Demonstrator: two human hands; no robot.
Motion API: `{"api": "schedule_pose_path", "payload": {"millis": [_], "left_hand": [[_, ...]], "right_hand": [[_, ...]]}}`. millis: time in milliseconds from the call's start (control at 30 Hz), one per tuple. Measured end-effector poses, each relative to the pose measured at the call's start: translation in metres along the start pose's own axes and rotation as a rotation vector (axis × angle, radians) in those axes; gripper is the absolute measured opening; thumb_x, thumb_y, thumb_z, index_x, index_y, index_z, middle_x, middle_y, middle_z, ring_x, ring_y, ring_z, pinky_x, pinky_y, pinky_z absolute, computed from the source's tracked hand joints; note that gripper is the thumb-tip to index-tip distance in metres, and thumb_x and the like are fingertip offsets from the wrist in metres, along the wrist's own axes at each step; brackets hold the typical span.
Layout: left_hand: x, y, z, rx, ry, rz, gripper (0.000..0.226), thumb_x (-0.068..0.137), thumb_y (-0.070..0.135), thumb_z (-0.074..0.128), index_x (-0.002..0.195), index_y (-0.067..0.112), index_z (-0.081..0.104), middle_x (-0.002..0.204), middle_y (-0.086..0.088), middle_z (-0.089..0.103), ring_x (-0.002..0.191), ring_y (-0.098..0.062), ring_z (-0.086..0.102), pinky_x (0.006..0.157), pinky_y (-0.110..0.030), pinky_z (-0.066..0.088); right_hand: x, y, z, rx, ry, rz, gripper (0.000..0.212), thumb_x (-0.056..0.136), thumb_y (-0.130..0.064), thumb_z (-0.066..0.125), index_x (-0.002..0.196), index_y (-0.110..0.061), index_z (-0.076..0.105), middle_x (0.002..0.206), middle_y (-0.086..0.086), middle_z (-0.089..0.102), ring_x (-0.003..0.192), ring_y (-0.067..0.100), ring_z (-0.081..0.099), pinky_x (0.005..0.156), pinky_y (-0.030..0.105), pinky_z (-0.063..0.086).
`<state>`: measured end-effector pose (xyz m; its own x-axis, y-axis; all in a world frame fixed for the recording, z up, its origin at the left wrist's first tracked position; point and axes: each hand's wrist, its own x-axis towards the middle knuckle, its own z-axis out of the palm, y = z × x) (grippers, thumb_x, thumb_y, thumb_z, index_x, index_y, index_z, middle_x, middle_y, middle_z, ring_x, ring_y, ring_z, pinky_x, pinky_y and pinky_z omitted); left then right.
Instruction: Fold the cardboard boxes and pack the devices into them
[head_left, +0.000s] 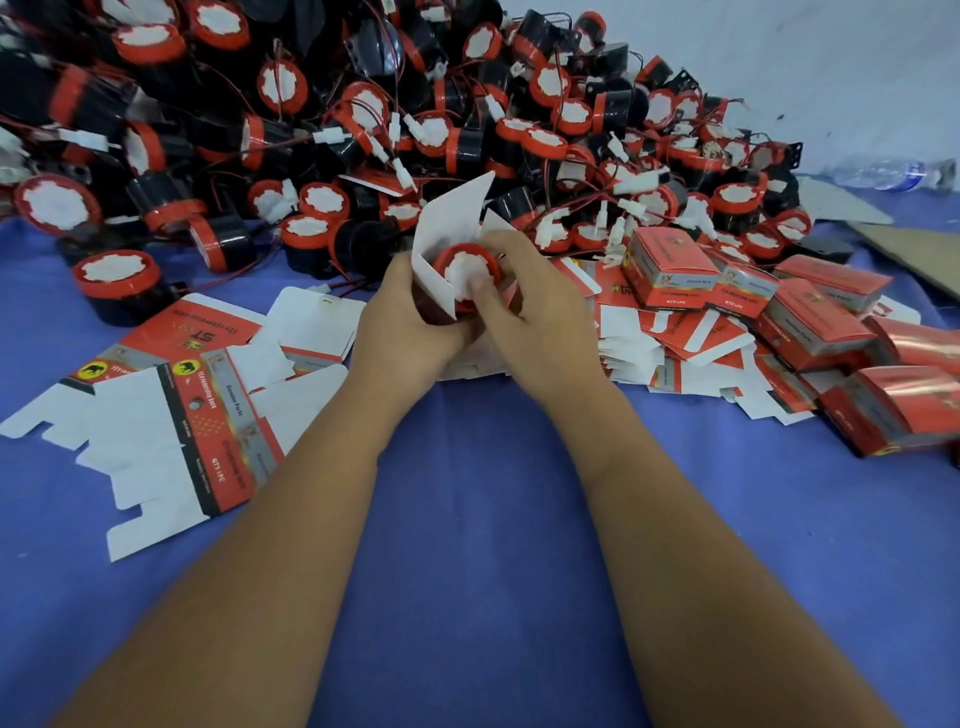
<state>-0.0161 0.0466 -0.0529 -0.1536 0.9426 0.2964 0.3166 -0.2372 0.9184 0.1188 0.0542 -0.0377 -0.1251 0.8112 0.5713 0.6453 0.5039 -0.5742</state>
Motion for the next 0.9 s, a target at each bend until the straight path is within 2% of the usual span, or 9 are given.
{"api": "schedule_pose_path", "payload": {"millis": [200, 300, 367, 467, 533, 633, 733, 800, 900], "left_hand": [[0.001, -0.002, 0.000, -0.019, -0.018, 0.016, 0.053, 0.083, 0.019, 0.076, 0.130, 0.022, 0.052, 0.108, 0.014, 0.064, 0.103, -0.004, 0.062, 0.083, -0.019, 0.051], [0.001, 0.002, -0.002, -0.164, 0.026, -0.023, 0.053, 0.077, 0.027, 0.081, 0.123, 0.026, 0.055, 0.106, 0.017, 0.066, 0.095, 0.007, 0.062, 0.075, -0.011, 0.049], [0.000, 0.006, -0.004, -0.260, 0.023, -0.039, 0.053, 0.071, 0.031, 0.079, 0.118, 0.027, 0.056, 0.105, 0.016, 0.066, 0.091, 0.011, 0.062, 0.072, -0.009, 0.048], [-0.001, 0.008, -0.004, -0.312, -0.030, -0.088, 0.053, 0.069, 0.037, 0.074, 0.118, 0.027, 0.056, 0.107, 0.013, 0.066, 0.100, 0.001, 0.064, 0.077, -0.017, 0.053], [0.000, 0.007, -0.005, -0.334, -0.052, -0.130, 0.048, 0.068, 0.038, 0.072, 0.113, 0.030, 0.058, 0.105, 0.012, 0.068, 0.102, -0.006, 0.066, 0.082, -0.025, 0.056], [0.004, 0.006, -0.007, -0.337, -0.126, -0.163, 0.037, 0.067, 0.026, 0.064, 0.103, 0.034, 0.060, 0.089, 0.019, 0.070, 0.085, 0.002, 0.068, 0.069, -0.017, 0.054], [0.003, 0.005, -0.006, -0.243, -0.156, -0.185, 0.036, 0.072, 0.013, 0.059, 0.098, 0.038, 0.059, 0.080, 0.025, 0.069, 0.077, 0.007, 0.066, 0.069, -0.019, 0.051], [0.003, 0.007, -0.003, -0.214, -0.142, -0.202, 0.037, 0.082, 0.008, 0.057, 0.098, 0.042, 0.059, 0.086, 0.024, 0.067, 0.083, 0.004, 0.063, 0.070, -0.017, 0.048], [0.004, 0.015, -0.002, -0.200, -0.121, -0.250, 0.035, 0.092, 0.010, 0.053, 0.091, 0.046, 0.054, 0.085, 0.026, 0.061, 0.079, 0.004, 0.057, 0.053, -0.004, 0.043]], "right_hand": [[-0.001, -0.001, 0.007, -0.062, -0.123, 0.070, 0.037, 0.103, -0.031, 0.046, 0.137, -0.021, 0.057, 0.114, 0.000, 0.053, 0.099, 0.015, 0.054, 0.082, 0.043, 0.050], [-0.002, -0.003, 0.004, 0.036, 0.052, 0.015, 0.021, 0.098, -0.020, 0.053, 0.115, -0.012, 0.064, 0.108, 0.001, 0.051, 0.088, 0.008, 0.050, 0.075, 0.038, 0.050], [-0.001, -0.007, 0.002, 0.136, 0.205, 0.046, 0.007, 0.093, -0.017, 0.058, 0.098, -0.012, 0.055, 0.094, 0.000, 0.052, 0.077, 0.009, 0.048, 0.069, 0.032, 0.047], [0.002, -0.016, -0.001, 0.424, 0.414, 0.191, 0.022, 0.088, -0.019, 0.065, 0.099, -0.020, 0.046, 0.095, 0.002, 0.050, 0.069, 0.004, 0.045, 0.066, 0.019, 0.044], [0.007, -0.016, -0.008, 0.595, 0.502, 0.325, 0.026, 0.088, -0.021, 0.067, 0.105, -0.021, 0.047, 0.099, 0.002, 0.047, 0.073, 0.005, 0.046, 0.071, 0.020, 0.045], [0.014, -0.009, -0.019, 0.829, 0.449, 0.514, 0.038, 0.091, -0.017, 0.067, 0.125, -0.018, 0.049, 0.085, -0.005, 0.047, 0.076, 0.011, 0.049, 0.074, 0.026, 0.046], [0.014, -0.005, -0.025, 0.810, 0.363, 0.477, 0.057, 0.091, -0.007, 0.063, 0.143, -0.017, 0.042, 0.072, -0.006, 0.046, 0.066, 0.003, 0.049, 0.077, 0.020, 0.047], [0.014, -0.007, -0.029, 0.780, 0.329, 0.372, 0.052, 0.090, 0.001, 0.056, 0.139, -0.016, 0.049, 0.064, -0.006, 0.045, 0.062, 0.003, 0.046, 0.071, 0.015, 0.046], [0.016, -0.015, -0.032, 0.869, 0.262, 0.297, 0.044, 0.083, 0.002, 0.046, 0.122, -0.011, 0.064, 0.060, -0.008, 0.052, 0.063, 0.008, 0.046, 0.067, 0.016, 0.045]]}}
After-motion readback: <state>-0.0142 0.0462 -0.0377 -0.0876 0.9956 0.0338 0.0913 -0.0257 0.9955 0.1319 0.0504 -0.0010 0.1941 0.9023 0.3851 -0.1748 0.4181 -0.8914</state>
